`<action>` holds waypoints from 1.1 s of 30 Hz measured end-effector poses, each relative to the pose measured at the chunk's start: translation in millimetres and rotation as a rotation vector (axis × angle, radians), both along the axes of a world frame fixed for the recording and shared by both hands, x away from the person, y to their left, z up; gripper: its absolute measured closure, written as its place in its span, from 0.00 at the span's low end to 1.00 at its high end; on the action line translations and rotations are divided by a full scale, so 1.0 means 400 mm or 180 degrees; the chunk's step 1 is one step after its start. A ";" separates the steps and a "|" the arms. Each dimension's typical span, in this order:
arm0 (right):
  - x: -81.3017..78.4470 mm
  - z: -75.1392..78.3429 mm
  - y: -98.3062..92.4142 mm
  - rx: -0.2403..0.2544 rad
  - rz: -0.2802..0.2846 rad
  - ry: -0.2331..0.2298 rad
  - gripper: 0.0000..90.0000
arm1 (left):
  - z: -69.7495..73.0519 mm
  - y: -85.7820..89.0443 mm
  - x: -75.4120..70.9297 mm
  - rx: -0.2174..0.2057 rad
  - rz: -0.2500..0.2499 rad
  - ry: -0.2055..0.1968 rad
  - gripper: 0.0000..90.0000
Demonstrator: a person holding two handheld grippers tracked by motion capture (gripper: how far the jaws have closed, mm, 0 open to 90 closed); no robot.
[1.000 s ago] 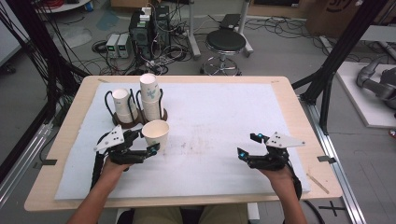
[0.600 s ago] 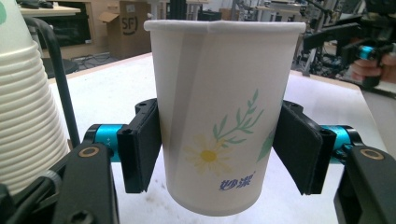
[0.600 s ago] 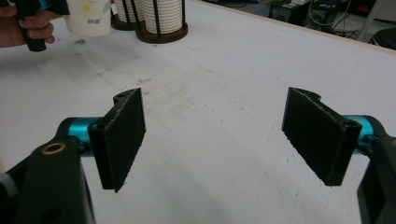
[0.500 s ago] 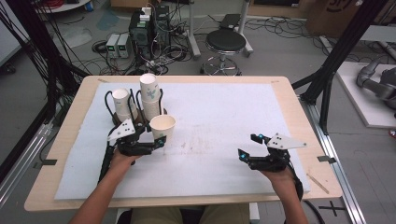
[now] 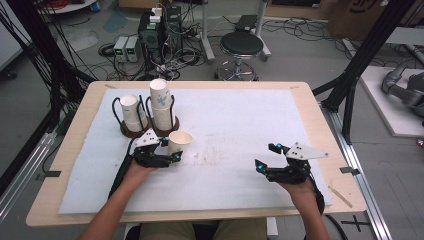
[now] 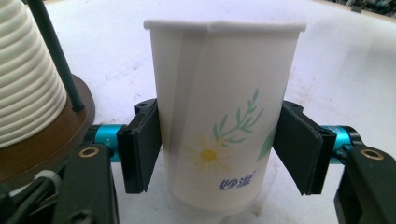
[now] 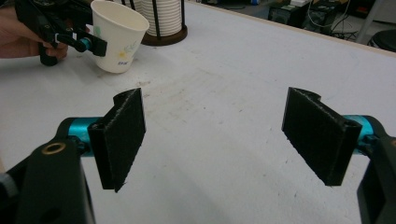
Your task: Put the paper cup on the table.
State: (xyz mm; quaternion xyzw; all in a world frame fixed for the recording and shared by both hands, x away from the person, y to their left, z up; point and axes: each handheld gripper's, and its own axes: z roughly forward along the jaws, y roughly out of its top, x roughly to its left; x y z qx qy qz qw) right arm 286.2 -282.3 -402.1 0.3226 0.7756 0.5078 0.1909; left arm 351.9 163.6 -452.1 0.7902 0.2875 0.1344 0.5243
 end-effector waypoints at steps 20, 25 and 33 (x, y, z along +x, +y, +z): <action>-0.001 0.002 -0.002 0.0002 -0.0012 -0.0006 0.25 | -0.002 0.015 -0.031 0.0366 0.0016 0.0134 0.37; -0.001 0.001 -0.005 -0.0004 -0.0022 0.0004 0.25 | 0.002 0.020 -0.043 0.0165 0.0144 0.0223 0.19; -0.002 -0.003 -0.016 -0.0003 -0.0062 0.0056 0.25 | 0.033 0.064 -0.087 -0.0161 0.0194 0.0148 0.19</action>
